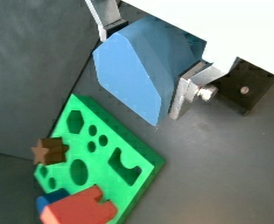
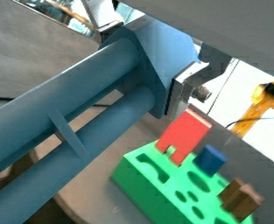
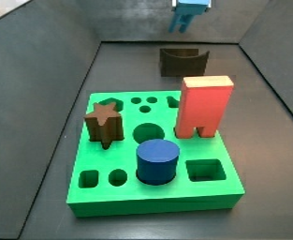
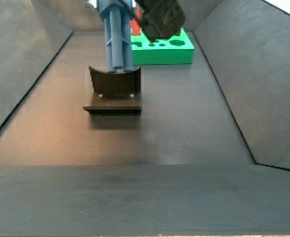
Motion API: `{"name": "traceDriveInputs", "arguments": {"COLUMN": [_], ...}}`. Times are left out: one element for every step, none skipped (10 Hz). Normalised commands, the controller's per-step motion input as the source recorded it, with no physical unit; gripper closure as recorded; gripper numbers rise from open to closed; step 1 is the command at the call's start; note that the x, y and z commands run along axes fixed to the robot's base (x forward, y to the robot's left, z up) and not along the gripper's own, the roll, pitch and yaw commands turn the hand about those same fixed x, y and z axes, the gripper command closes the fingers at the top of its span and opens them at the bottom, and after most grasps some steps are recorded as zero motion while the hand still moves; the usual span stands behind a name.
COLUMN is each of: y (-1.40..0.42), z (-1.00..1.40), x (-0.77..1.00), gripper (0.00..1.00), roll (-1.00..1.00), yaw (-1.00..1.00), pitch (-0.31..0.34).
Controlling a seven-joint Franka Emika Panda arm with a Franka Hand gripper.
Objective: Pick up the 3 prong object. Move up. Rotate the 3 prong object. Place the 3 prong object on the fixture. Regrasp the 3 prong object. Move to above the board. Insert the 3 prong object.
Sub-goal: Place the 3 prong object on the fixture.
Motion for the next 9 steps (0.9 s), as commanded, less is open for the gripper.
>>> {"name": "traceDriveInputs", "arguments": {"y": [0.03,0.02,0.02,0.02,0.02,0.02,0.02,0.02,0.02], "z": [0.00,0.01,-1.00,-1.00,-1.00,-1.00,-1.00,-1.00,-0.83], "x": [0.06,0.04,0.07,0.07,0.09,0.10,0.10,0.11,0.11], "gripper": [1.00,1.00,1.00,1.00,1.00,1.00,1.00,1.00,1.00], "roll": [-0.34,-0.24,-0.18,-0.17,-0.13,-0.09,-0.04,-0.03,-0.01], "yaw": [-0.15,-0.14,-0.12,-0.11,-0.09,-0.08,-0.07,-0.06,-0.05], "pitch": [-0.004,-0.035,0.023,0.016,-0.010,-0.023,-0.025,-0.024,-0.007]}}
